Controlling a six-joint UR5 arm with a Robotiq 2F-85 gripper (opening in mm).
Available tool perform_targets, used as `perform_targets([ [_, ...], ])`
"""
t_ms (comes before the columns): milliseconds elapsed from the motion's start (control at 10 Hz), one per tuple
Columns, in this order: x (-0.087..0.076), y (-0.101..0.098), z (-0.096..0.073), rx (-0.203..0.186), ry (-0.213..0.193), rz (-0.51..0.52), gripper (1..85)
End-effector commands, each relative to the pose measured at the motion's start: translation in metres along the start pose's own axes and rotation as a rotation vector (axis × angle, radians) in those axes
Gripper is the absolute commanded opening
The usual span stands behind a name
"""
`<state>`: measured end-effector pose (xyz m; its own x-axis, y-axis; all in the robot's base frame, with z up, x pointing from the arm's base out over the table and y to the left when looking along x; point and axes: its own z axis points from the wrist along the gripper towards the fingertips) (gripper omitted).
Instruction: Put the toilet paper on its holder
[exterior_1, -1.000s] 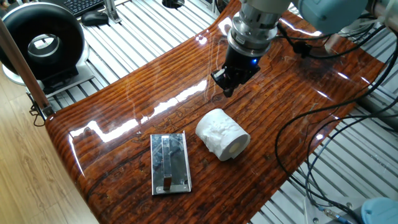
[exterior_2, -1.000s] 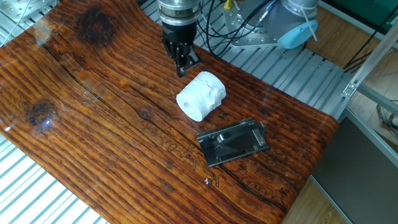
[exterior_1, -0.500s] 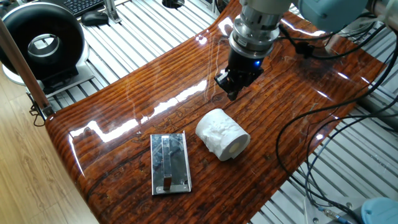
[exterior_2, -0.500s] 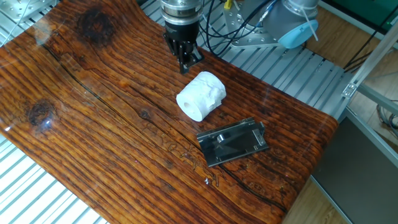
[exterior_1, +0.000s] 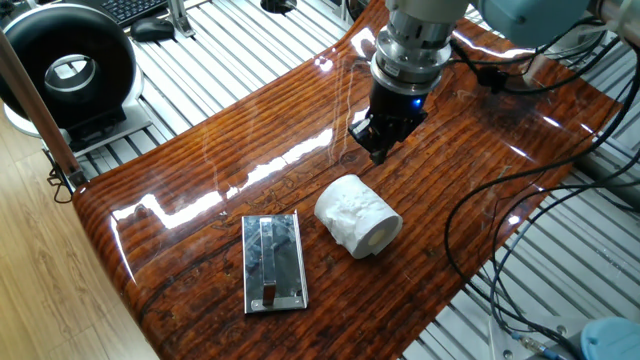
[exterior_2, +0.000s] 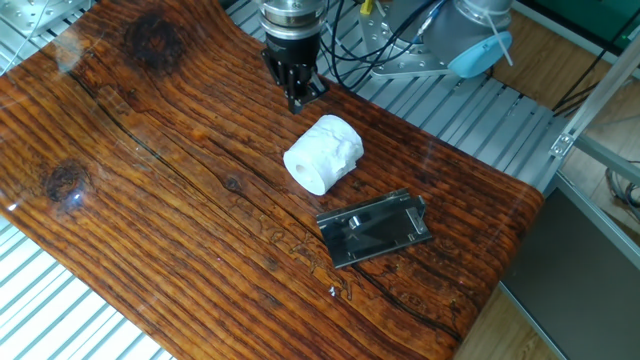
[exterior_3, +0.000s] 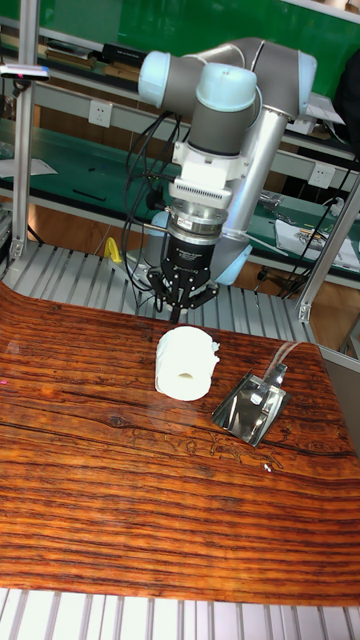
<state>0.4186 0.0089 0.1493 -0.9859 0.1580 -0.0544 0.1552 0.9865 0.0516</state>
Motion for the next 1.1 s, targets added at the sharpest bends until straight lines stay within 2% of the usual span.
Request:
perform_targets([
  [0,0.002,0.006,0.001,-0.024,-0.008,-0.018,18.3],
  [100,0.004,0.006,0.004,-0.032,-0.007,-0.034,26.0],
  [200,0.007,0.01,0.006,-0.05,-0.004,-0.035,31.7],
  [300,0.008,0.009,0.007,-0.045,-0.003,-0.036,35.0],
  [400,0.01,0.013,0.007,-0.059,0.0,-0.045,41.3],
  [700,0.017,0.023,0.007,-0.095,0.02,-0.089,63.3],
  [1000,0.029,0.026,0.008,-0.106,0.056,-0.139,75.3],
])
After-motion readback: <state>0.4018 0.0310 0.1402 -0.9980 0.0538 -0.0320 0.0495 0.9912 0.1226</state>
